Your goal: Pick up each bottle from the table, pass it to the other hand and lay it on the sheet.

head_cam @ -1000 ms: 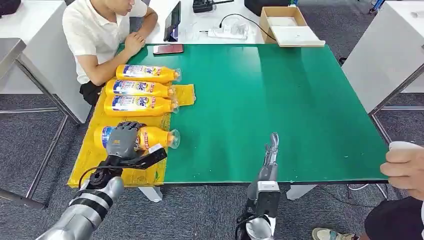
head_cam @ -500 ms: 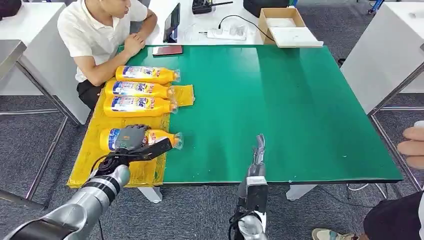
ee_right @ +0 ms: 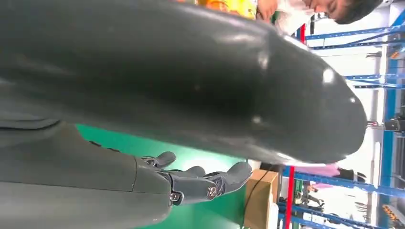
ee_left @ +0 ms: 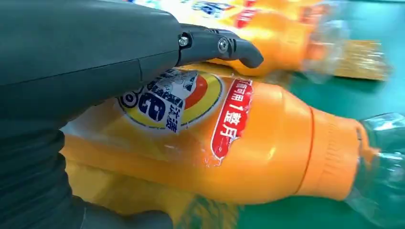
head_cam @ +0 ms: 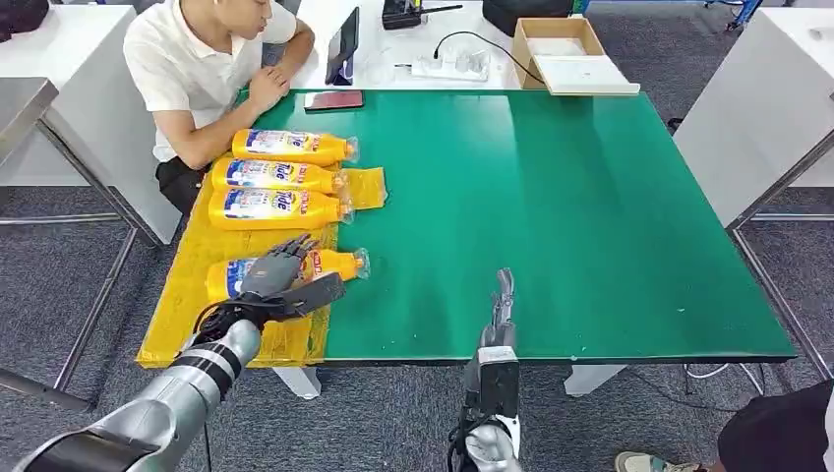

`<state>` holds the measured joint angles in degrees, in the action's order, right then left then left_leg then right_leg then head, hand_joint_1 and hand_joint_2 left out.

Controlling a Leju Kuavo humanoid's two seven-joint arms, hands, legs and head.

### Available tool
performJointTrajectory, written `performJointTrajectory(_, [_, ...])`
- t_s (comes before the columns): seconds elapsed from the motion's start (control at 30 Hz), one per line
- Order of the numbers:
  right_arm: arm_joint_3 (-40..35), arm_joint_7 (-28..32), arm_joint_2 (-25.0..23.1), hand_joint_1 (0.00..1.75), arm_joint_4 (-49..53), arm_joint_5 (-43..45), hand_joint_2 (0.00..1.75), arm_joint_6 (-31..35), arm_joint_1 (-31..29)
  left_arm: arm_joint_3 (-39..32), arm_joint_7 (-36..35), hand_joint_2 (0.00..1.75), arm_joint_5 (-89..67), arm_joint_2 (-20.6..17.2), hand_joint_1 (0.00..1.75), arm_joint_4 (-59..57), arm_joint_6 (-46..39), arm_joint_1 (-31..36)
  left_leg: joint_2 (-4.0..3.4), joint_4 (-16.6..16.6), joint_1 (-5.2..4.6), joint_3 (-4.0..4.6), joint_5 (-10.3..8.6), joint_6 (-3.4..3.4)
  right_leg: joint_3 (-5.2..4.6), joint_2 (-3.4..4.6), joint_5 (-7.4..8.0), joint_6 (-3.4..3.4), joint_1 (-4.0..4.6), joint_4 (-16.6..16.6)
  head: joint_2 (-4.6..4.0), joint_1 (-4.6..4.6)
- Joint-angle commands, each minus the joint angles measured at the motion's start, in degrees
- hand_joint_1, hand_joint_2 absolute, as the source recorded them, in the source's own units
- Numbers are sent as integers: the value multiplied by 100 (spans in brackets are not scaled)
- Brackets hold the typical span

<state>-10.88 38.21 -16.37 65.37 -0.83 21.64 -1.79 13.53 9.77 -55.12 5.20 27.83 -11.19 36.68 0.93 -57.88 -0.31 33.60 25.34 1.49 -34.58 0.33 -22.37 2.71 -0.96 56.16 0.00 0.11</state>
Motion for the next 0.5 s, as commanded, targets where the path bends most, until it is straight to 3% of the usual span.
performJointTrajectory(0.03, [97, 179, 89, 0, -383, 18, 0, 15, -120, 349, 109, 175, 60, 17, 0, 384, 155, -324, -11, 8, 6, -13, 4, -9, 13, 2, -1, -10, 8, -10, 0, 0])
performJointTrajectory(0.13, [124, 179, 98, 0, -368, 12, 0, 21, -103, 442, 227, 175, 137, -30, 0, 629, 200, -425, -16, 7, 7, -15, 6, -11, 14, 4, -3, -12, 9, -9, -2, 0])
performJointTrajectory(0.27, [241, 179, 110, 0, -260, 6, 0, 15, 32, 700, 552, 175, 883, -234, 0, 2415, -70, -1184, -14, 7, 4, -8, 5, -8, 4, 5, -3, -8, 5, -6, -2, 0])
performJointTrajectory(0.37, [187, 179, 105, 0, -89, -45, 0, 23, 153, 481, 1831, 175, 2479, 39, 0, 4300, -1292, -2119, -25, 7, 7, -13, 14, -10, 8, 12, -8, -11, 9, -8, -2, 0])
performJointTrajectory(0.5, [-35, 179, 102, 0, -188, -73, 0, 63, 72, 550, 2469, 175, 3830, 260, 0, 5852, -1679, -2578, -20, -8, 6, 23, 17, -6, -27, 2, -13, -7, 8, 4, -2, -2])
